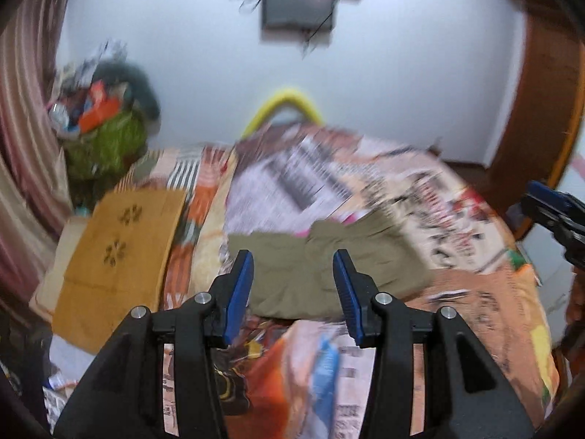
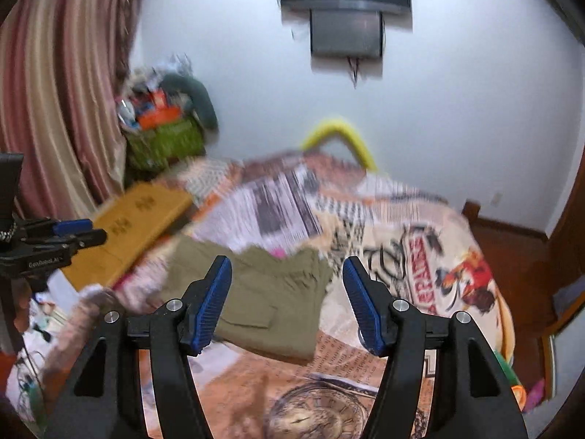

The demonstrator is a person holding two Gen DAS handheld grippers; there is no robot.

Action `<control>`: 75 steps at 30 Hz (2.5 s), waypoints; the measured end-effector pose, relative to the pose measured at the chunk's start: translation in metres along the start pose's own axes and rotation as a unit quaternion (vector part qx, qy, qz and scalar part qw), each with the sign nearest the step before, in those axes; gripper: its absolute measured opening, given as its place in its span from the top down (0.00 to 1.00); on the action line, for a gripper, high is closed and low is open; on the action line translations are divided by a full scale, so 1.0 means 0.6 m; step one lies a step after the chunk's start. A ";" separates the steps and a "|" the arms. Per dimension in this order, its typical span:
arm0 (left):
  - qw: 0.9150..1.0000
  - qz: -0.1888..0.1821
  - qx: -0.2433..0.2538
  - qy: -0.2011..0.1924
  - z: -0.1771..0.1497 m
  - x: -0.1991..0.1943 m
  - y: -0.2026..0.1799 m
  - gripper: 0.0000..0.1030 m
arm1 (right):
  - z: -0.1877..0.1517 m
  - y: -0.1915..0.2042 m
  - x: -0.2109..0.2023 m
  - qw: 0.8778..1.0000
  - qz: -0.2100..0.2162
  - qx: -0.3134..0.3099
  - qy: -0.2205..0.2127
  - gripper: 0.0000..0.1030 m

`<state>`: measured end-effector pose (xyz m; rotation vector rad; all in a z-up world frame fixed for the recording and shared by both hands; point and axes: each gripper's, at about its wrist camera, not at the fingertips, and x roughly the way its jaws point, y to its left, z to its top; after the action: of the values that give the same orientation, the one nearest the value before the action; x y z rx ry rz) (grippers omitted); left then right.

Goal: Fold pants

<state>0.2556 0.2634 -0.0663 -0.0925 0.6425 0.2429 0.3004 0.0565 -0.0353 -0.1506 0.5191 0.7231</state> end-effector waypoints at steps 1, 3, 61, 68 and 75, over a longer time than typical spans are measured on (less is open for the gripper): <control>1.000 -0.001 0.006 -0.017 -0.001 -0.029 -0.008 0.55 | 0.004 0.009 -0.034 1.000 0.003 0.000 -0.017 0.43; 0.999 0.000 0.013 -0.049 -0.008 -0.089 -0.023 0.52 | 0.003 0.019 -0.079 0.999 0.006 0.000 -0.044 0.43; 0.968 0.002 0.000 -0.251 -0.177 -0.432 -0.125 0.00 | -0.113 0.145 -0.371 0.977 -0.012 0.006 -0.214 0.01; 0.969 -0.003 -0.001 -0.247 -0.176 -0.427 -0.126 0.00 | -0.118 0.139 -0.377 0.977 -0.014 0.011 -0.212 0.01; 0.970 -0.008 0.002 -0.243 -0.175 -0.425 -0.128 0.00 | -0.119 0.133 -0.382 0.977 -0.013 0.019 -0.213 0.01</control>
<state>0.0167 0.1224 0.0042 -0.0324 0.1532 0.2369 0.0741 -0.0414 0.0218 0.0343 0.1197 0.6947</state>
